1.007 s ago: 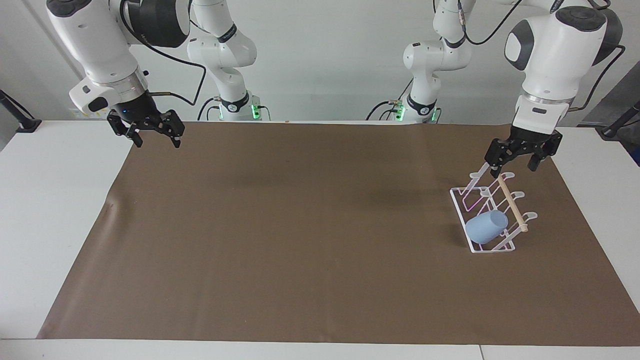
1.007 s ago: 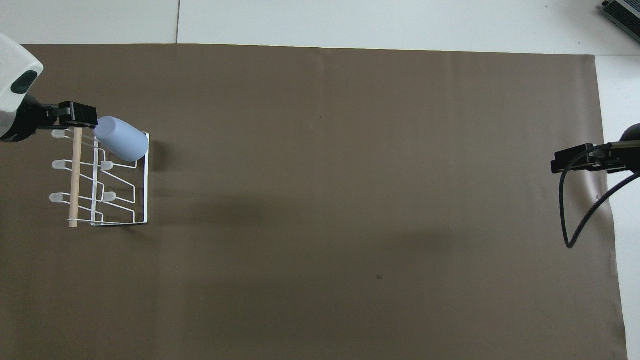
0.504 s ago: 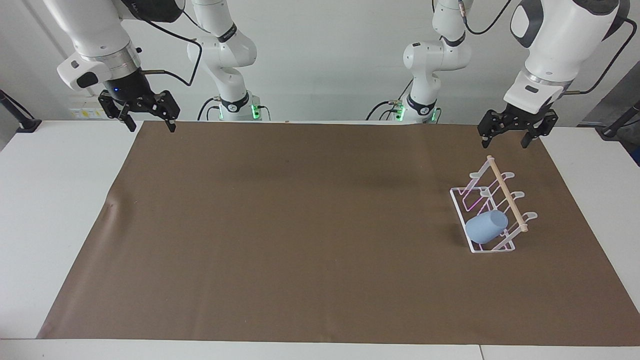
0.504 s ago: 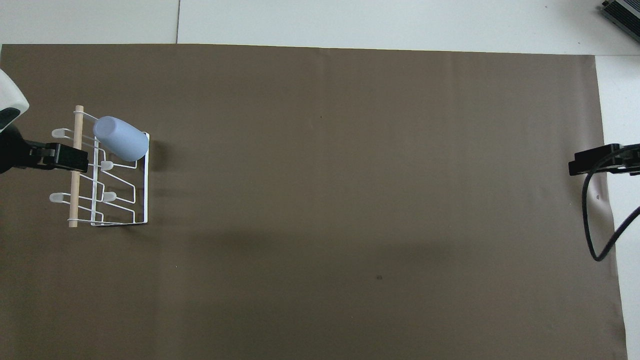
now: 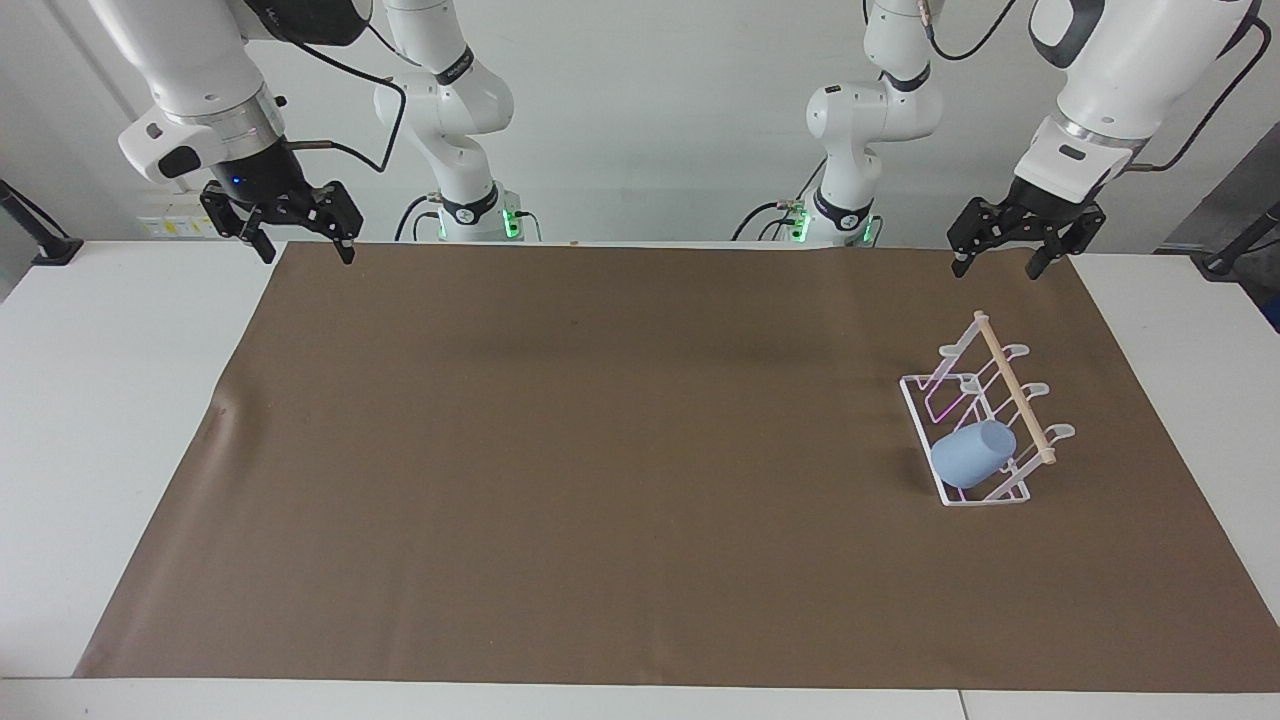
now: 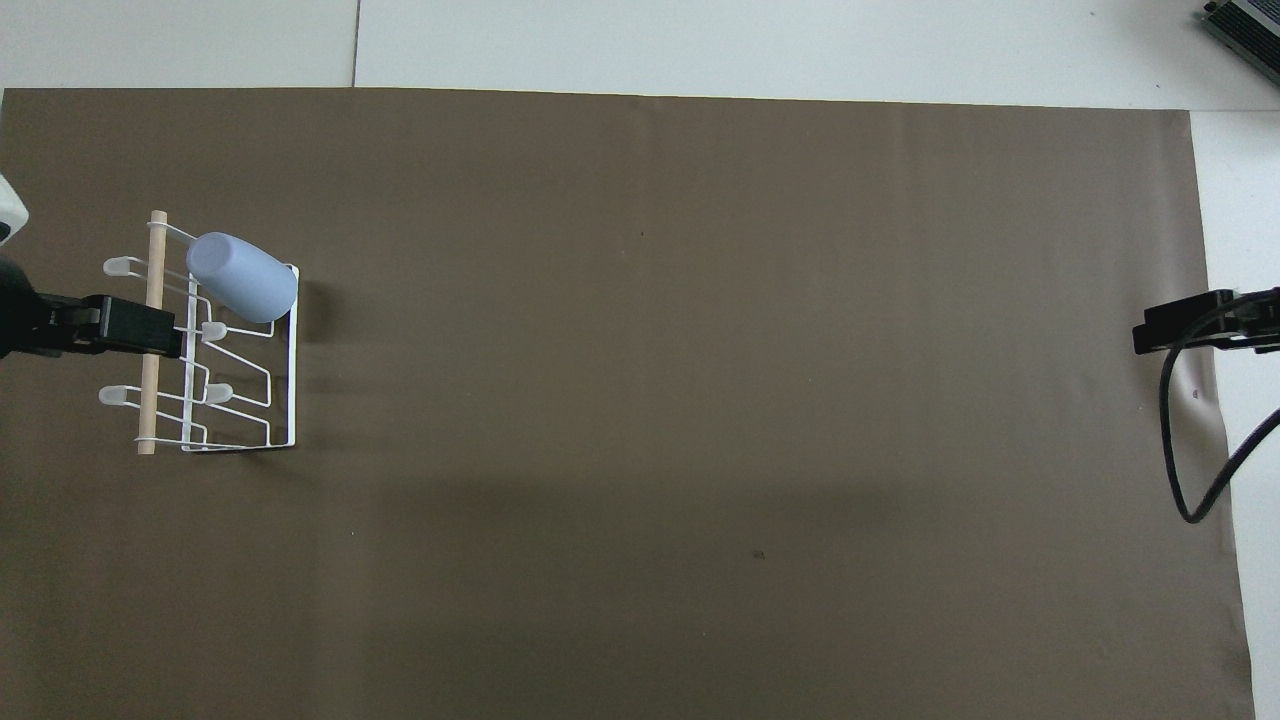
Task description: Hang cup on cup holder
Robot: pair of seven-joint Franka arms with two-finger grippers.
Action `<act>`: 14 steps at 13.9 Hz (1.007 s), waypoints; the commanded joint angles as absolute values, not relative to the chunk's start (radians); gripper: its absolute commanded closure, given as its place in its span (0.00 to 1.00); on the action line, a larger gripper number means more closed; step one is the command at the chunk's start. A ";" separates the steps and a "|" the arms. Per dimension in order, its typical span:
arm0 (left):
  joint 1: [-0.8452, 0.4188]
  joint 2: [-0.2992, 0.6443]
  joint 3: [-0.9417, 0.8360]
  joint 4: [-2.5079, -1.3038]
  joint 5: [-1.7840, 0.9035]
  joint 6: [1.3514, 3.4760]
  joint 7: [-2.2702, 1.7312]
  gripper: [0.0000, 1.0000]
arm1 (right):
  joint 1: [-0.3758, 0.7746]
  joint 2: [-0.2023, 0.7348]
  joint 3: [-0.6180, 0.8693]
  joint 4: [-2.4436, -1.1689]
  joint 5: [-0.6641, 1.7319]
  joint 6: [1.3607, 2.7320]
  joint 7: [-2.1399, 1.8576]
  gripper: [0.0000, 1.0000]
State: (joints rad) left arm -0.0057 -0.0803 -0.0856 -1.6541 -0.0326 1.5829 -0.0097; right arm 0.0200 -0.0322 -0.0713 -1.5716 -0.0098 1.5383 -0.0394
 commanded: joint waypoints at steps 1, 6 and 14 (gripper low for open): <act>0.002 -0.100 -0.086 -1.673 -0.019 1.558 0.052 0.00 | 0.020 -0.038 -0.071 -1.577 -0.014 1.529 -0.018 0.00; -0.012 -0.098 -0.087 -1.677 0.003 1.566 0.055 0.00 | 0.020 -0.038 -0.071 -1.578 -0.014 1.529 -0.018 0.00; -0.006 -0.100 -0.090 -1.678 0.003 1.546 0.054 0.00 | 0.020 -0.038 -0.071 -1.578 -0.014 1.529 -0.020 0.00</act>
